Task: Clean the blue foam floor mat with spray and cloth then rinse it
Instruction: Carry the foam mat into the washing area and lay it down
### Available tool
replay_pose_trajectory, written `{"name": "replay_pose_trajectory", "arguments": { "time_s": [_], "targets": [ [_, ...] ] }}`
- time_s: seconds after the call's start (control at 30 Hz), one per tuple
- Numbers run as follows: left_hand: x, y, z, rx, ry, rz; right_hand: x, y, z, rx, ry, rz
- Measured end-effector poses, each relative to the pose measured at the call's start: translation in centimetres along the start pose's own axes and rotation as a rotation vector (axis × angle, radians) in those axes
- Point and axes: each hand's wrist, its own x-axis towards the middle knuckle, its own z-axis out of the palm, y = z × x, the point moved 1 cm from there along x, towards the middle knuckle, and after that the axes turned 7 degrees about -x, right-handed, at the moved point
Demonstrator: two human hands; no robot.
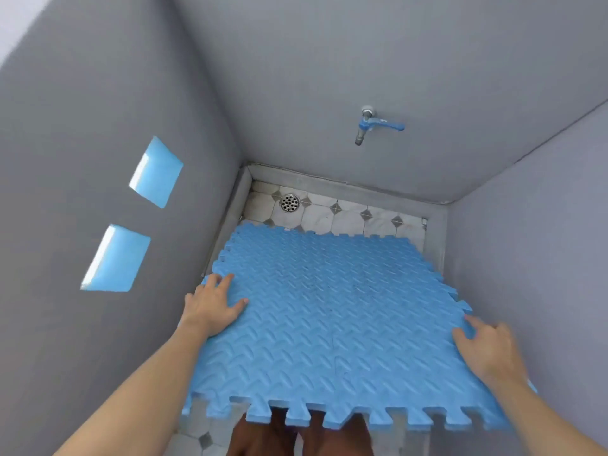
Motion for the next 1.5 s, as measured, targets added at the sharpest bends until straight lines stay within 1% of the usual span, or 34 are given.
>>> {"name": "replay_pose_trajectory", "arguments": {
  "time_s": [0.13, 0.23, 0.37, 0.43, 0.57, 0.67, 0.8, 0.97, 1.07, 1.17, 1.27, 1.37, 1.43, 1.5],
  "targets": [
    [9.6, 0.0, 4.1, 0.017, -0.012, 0.019, 7.1, -4.3, 5.3, 0.047, 0.023, -0.002],
    [15.4, 0.1, 7.3, 0.017, -0.012, 0.019, 12.1, -5.9, 9.9, 0.07, 0.042, 0.004],
    [21.5, -1.0, 11.5, -0.022, -0.112, -0.011, 15.8, -7.1, 16.3, 0.117, 0.016, 0.036],
    [23.9, -1.9, 13.7, -0.059, -0.122, -0.031, 17.1, -7.6, 19.2, 0.156, 0.006, 0.041],
    [28.4, -2.8, 17.7, -0.064, -0.096, -0.034, 20.7, -8.7, 24.5, 0.268, -0.071, 0.073],
    [30.6, -4.1, 20.6, -0.068, -0.09, -0.038, 23.3, -9.4, 28.5, 0.29, -0.129, 0.085],
    [33.2, -5.6, 24.4, -0.08, -0.031, -0.027, 25.3, -9.0, 33.6, 0.321, -0.151, 0.078],
    [35.7, -6.4, 27.4, -0.041, -0.019, -0.045, 26.1, -9.8, 37.0, 0.331, -0.158, 0.056],
    [36.5, -5.8, 28.4, -0.06, -0.078, -0.07, 26.7, -10.2, 37.8, 0.366, -0.174, 0.06],
    [35.6, -3.2, 28.3, 0.05, -0.126, -0.004, 26.2, -10.5, 37.3, 0.325, -0.221, 0.042],
    [32.9, 0.1, 26.3, 0.08, -0.113, 0.081, 24.2, -11.2, 34.7, 0.23, -0.216, 0.0],
    [28.8, 3.6, 22.1, 0.083, -0.088, 0.192, 21.3, -12.6, 29.0, 0.17, -0.137, -0.106],
    [25.8, 6.2, 17.6, 0.086, -0.043, 0.255, 18.9, -14.1, 23.4, 0.175, -0.083, -0.177],
    [22.7, 9.0, 11.9, 0.08, 0.035, 0.311, 16.4, -15.6, 16.3, 0.207, -0.018, -0.224]
  ]
}}
